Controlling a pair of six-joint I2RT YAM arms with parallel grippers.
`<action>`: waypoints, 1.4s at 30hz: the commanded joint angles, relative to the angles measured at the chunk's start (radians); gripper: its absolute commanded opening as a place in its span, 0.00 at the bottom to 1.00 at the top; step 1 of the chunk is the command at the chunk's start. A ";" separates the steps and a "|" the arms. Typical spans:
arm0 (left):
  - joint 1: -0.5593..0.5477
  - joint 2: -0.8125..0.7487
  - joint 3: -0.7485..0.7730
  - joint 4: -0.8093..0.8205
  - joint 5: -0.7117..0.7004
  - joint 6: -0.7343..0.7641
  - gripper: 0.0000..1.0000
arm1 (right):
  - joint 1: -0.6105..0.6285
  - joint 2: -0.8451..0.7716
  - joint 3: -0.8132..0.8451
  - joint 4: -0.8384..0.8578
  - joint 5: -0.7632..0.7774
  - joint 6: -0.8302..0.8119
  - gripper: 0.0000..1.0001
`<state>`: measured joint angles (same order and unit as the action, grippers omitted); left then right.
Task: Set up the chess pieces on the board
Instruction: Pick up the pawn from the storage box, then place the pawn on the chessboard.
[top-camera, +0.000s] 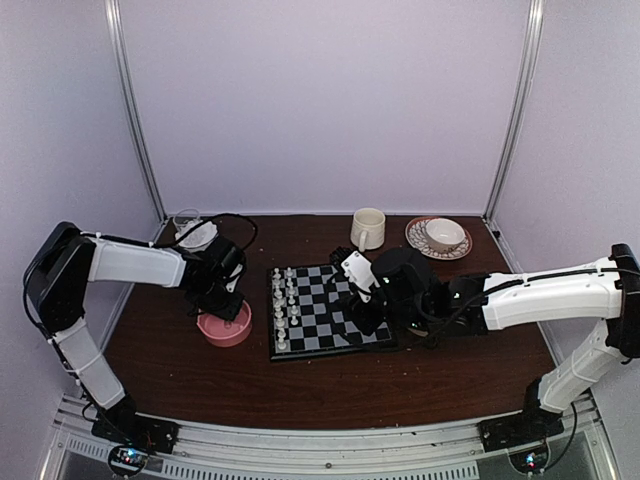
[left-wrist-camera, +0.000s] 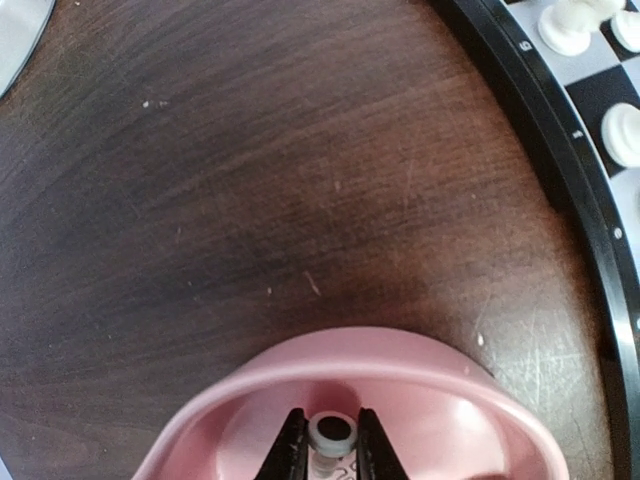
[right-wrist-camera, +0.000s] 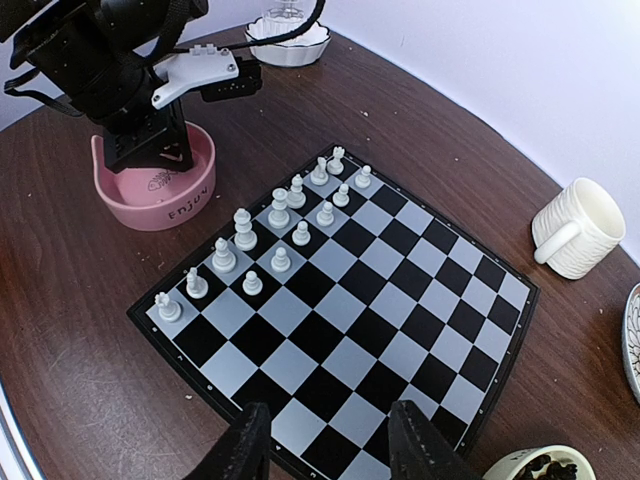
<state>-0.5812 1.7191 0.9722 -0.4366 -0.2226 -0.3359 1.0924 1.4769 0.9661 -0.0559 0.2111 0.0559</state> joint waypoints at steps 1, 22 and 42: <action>0.007 -0.059 -0.021 -0.004 0.052 -0.006 0.13 | -0.006 -0.017 0.006 0.012 0.021 0.006 0.42; 0.004 -0.202 -0.058 -0.012 0.191 -0.025 0.13 | -0.015 -0.018 -0.001 0.030 0.031 0.011 0.42; -0.181 -0.151 0.155 -0.088 0.407 -0.101 0.13 | -0.046 -0.118 -0.061 0.046 0.054 0.031 0.43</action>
<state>-0.6849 1.5124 1.0199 -0.5262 0.1402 -0.3943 1.0649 1.4231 0.9428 -0.0292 0.2363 0.0608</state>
